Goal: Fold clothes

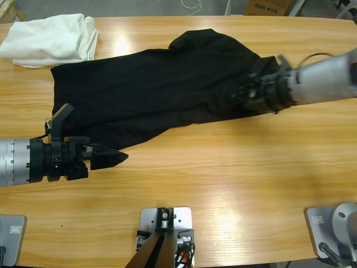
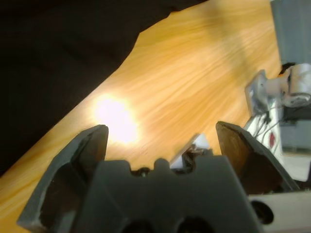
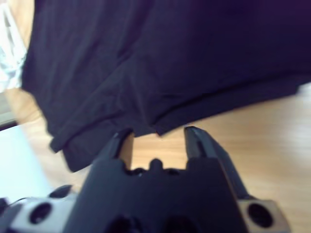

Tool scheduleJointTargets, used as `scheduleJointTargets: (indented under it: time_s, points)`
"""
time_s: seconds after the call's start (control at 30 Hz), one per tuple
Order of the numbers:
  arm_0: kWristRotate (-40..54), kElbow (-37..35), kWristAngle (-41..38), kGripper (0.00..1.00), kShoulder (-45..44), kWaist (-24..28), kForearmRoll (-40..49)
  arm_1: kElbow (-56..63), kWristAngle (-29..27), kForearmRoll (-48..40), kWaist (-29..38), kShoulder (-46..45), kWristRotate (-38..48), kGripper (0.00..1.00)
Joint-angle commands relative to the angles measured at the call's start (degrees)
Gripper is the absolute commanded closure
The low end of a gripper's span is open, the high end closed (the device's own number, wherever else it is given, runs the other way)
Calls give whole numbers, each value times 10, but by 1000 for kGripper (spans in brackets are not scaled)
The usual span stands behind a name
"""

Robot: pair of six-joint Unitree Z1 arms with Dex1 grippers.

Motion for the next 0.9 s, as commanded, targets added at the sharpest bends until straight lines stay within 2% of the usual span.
scheduleJointTargets:
  time_s: [0.03, 0.07, 0.1, 0.2, 0.4, 0.5, 0.53, 0.6, 0.7, 0.77, 0.83, 0.87, 0.9]
  points:
    - [69, -135, 93, 133, -33, -49, 243, -24, -81, 120, 9, -87, -57, 719]
    - [79, -152, 106, 134, -33, -51, 279, -27, -80, 120, 0, -83, -81, 934]
    - [90, -172, 124, 134, -33, -55, 324, -27, -81, 118, -12, -73, -112, 1000]
    - [111, -206, 167, 133, -19, -64, 428, -28, -80, 115, -72, -28, -183, 1000]
    - [116, -216, 205, 175, 40, -69, 462, -71, -56, 113, -157, 79, -254, 1000]
    - [120, -264, 213, 243, 85, -69, 508, -92, -47, 124, -169, 112, -266, 1000]
    - [120, -287, 220, 296, 101, -69, 541, -98, -44, 125, -170, 123, -269, 1000]
    - [117, -319, 230, 308, 128, -69, 585, -106, -40, 127, -173, 146, -276, 1000]
    - [115, -325, 231, 312, 138, -57, 596, -112, -37, 126, -175, 167, -281, 1000]
    - [111, -324, 231, 386, 146, -52, 609, -114, -33, 125, -175, 176, -282, 1000]
    - [106, -321, 237, 404, 159, -45, 623, -115, -32, 124, -176, 182, -284, 1000]
    - [98, -321, 237, 567, 164, -38, 626, -116, -31, 124, -176, 183, -285, 1000]
    - [93, -321, 237, 860, 167, -29, 625, -116, -29, 124, -177, 185, -285, 1000]
